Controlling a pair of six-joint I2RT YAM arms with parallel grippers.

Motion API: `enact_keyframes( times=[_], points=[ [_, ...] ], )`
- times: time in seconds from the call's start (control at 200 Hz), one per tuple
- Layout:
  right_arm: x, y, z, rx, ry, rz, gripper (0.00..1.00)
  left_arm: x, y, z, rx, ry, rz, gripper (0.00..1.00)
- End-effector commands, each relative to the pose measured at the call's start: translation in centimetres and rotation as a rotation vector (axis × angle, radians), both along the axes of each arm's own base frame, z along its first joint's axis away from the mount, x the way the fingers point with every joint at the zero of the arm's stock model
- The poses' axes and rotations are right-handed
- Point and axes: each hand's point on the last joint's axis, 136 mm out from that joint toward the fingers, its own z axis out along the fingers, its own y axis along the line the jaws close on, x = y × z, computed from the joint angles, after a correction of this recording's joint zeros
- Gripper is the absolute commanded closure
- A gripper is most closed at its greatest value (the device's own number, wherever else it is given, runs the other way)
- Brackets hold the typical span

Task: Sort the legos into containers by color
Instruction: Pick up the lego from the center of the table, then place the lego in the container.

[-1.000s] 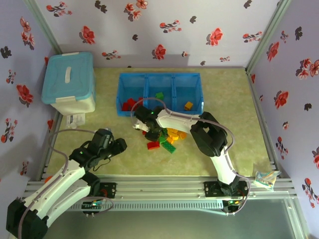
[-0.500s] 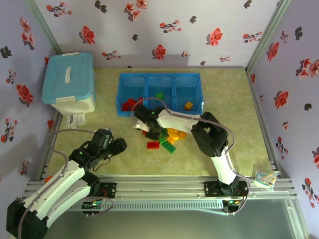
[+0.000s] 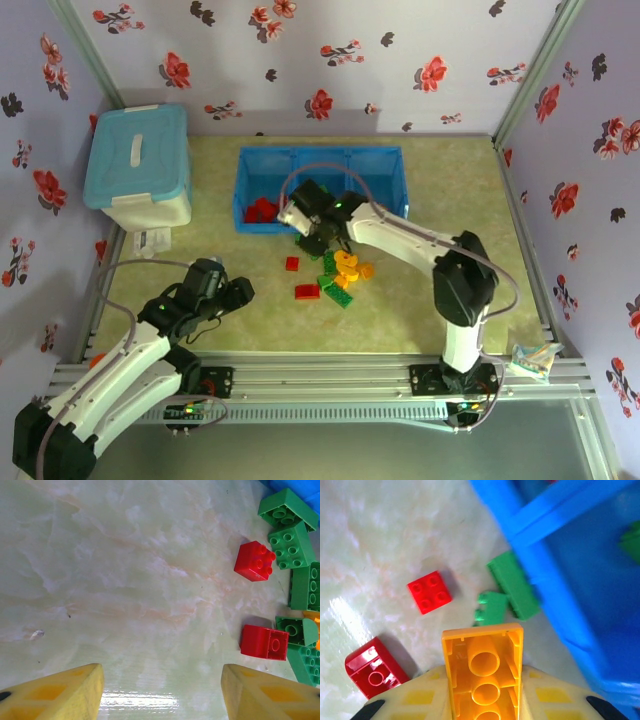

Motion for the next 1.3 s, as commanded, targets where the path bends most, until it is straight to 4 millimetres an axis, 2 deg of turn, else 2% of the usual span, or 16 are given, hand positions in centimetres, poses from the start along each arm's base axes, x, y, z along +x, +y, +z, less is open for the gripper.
enact_keyframes(
  times=[0.0,0.1,0.205,0.32,0.49,0.795,1.07,1.195,1.26,1.295],
  points=[
    [2.4,-2.3,3.6,0.121,-0.048,-0.161,0.76,0.2,0.0,0.5,0.008,-0.016,-0.020,0.37],
    [4.7,-5.3,5.6,0.169,-0.118,-0.291,0.75,0.1,0.0,0.5,0.015,-0.016,-0.031,0.37],
    [6.8,-8.7,6.5,0.185,-0.150,-0.422,0.75,0.1,-0.1,0.6,0.017,-0.019,-0.042,0.37],
    [9.2,-12.2,6.5,0.192,-0.178,-0.574,0.75,0.0,-0.4,0.6,0.019,-0.019,-0.059,0.37],
    [11.8,-15.4,5.3,0.221,-0.141,-0.721,0.75,-0.1,-1.3,0.1,0.030,0.000,-0.091,0.37],
    [15.4,-16.6,2.9,0.185,-0.098,-0.804,0.76,-0.3,-3.6,0.3,0.091,-0.019,-0.173,0.36],
    [16.2,-16.0,0.5,0.173,-0.039,-0.827,0.73,-0.4,-5.1,0.5,0.096,-0.032,-0.227,0.36],
    [15.9,-15.9,0.1,0.181,-0.024,-0.836,0.64,-0.5,-5.5,0.5,0.105,-0.034,-0.246,0.36],
    [15.6,-15.7,0.6,0.203,-0.024,-0.830,0.49,-0.5,-5.7,0.7,0.107,-0.038,-0.253,0.36],
    [15.5,-15.6,1.0,0.216,-0.028,-0.827,0.45,-0.5,-5.9,0.8,0.105,-0.042,-0.260,0.36]
  ],
)
